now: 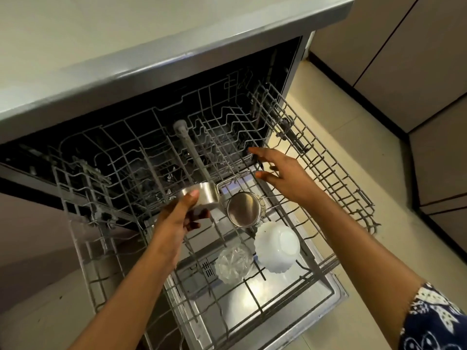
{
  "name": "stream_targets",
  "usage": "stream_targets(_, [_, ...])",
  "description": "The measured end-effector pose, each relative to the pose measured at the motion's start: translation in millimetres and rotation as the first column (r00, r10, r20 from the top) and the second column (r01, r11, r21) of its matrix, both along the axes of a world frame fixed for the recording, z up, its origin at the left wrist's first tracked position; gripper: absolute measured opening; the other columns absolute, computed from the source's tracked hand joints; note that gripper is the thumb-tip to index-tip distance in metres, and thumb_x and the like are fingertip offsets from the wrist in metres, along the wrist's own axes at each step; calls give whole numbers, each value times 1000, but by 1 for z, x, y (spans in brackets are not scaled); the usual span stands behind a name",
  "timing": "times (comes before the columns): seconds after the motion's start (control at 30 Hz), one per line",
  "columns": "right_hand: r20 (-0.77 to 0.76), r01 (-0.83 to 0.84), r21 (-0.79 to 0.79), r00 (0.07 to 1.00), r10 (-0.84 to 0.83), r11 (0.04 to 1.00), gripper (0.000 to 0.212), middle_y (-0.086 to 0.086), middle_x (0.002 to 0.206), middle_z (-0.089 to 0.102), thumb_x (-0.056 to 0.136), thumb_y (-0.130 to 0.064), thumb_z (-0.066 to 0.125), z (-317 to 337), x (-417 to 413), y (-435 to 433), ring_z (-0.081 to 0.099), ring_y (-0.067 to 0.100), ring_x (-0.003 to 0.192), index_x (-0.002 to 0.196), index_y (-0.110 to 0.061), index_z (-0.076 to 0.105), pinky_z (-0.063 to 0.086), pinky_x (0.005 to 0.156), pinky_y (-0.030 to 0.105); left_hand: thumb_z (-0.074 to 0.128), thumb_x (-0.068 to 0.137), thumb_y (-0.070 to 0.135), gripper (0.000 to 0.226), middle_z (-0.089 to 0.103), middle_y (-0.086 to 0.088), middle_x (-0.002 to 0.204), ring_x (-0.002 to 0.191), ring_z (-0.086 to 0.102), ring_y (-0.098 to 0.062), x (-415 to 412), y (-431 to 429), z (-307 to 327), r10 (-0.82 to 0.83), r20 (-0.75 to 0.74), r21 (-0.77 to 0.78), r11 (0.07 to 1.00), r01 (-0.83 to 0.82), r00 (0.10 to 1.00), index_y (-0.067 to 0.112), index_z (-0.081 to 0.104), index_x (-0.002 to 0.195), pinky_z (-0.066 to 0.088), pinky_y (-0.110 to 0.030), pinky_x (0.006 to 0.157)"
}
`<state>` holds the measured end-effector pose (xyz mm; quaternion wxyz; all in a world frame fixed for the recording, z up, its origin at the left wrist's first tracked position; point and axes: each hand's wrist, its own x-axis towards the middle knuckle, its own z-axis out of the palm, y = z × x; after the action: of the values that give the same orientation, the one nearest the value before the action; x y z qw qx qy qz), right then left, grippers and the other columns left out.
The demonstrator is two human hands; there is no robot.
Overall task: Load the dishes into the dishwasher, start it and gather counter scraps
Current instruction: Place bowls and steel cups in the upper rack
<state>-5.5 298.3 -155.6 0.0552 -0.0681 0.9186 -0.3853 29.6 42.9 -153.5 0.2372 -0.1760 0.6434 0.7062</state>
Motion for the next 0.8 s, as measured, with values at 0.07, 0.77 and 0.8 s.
stream_targets(0.07, [163, 107, -275, 985, -64, 955, 36, -2, 124, 60, 93, -13, 56, 2, -7, -3, 58, 2, 104, 129, -18, 54, 45, 91, 13, 65, 66, 63, 73, 68, -14, 111, 92, 66, -25, -12, 5, 1, -5, 78, 65, 998, 0, 997, 17, 55, 122, 46, -31, 76])
stream_targets(0.77, [446, 605, -271, 768, -460, 748, 27, 12, 71, 62, 91, 9, 49, -12, -54, 31, 59, 23, 58, 70, -7, 56, 49, 43, 23, 58, 93, 34, 10, 68, -12, 101, 81, 69, -27, -73, 63, -51, -241, -180, -412, 899, 149, 954, 24, 58, 94, 58, -46, 72])
stream_targets(0.8, [488, 654, -288, 729, -480, 699, 30, 14, 69, 59, 90, 12, 47, -16, -56, 30, 56, 25, 58, 67, -7, 51, 47, 44, 27, 59, 91, 37, 14, 68, -12, 101, 83, 69, -29, -73, 63, -53, -258, -187, -454, 878, 150, 948, 24, 60, 95, 58, -48, 73])
